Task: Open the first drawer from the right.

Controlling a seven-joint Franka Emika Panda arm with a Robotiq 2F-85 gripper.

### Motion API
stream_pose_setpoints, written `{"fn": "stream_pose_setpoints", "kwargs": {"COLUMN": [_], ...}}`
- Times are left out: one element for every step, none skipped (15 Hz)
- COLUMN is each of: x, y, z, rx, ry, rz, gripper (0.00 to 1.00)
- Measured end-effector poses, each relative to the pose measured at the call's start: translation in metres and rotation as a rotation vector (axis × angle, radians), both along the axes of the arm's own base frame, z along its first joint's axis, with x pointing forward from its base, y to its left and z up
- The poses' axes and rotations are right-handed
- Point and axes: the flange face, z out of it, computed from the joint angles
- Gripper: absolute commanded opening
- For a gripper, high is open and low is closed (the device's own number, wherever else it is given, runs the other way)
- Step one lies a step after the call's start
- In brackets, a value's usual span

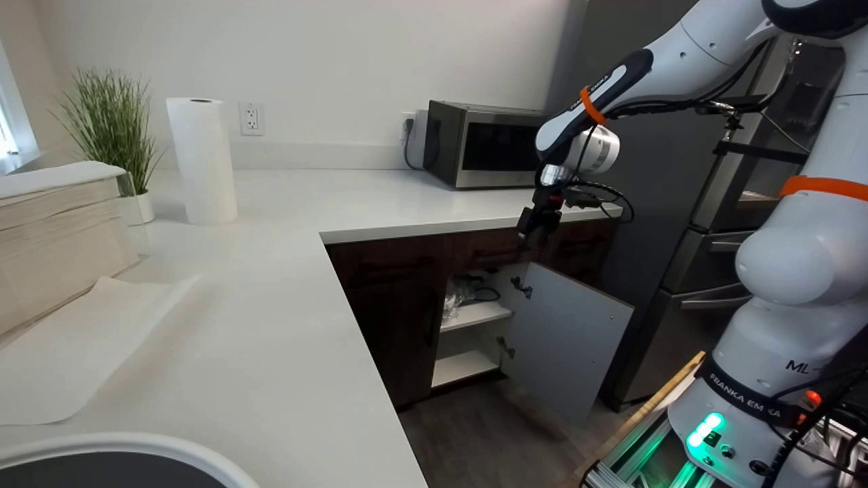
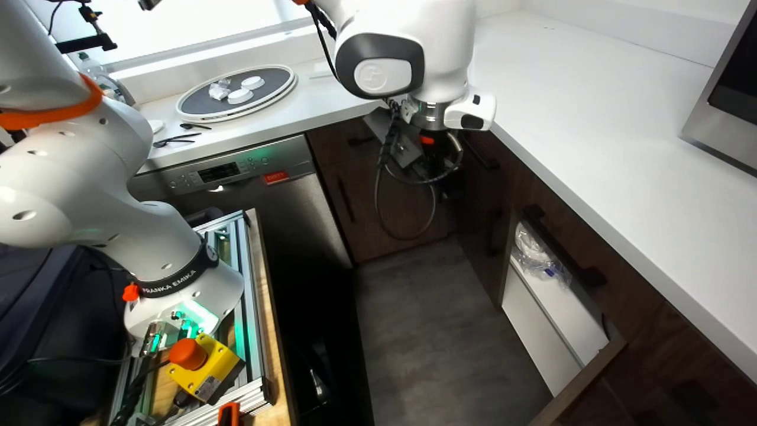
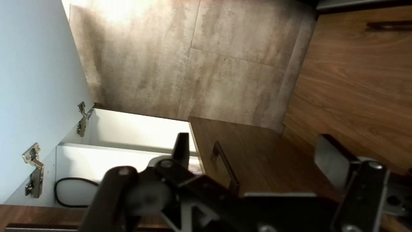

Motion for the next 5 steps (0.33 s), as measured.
{"fn": "stream_pose_setpoints", "kwargs": {"x": [-0.002, -0.005, -0.006, -0.008, -0.008], "y": [-0.002, -0.005, -0.007, -0.008, -0.007], "z": [0.012, 0.023, 0.029, 0.031, 0.031], "rx": [0.023, 0.042, 0.051, 0.054, 0.055], "ry": [-0.002, -0.008, -0.013, -0.015, -0.014], "rz": [-0.046, -0.073, -0.087, -0.095, -0.098], "gripper": [1.00, 1.00, 1.00, 1.00, 1.00]}}
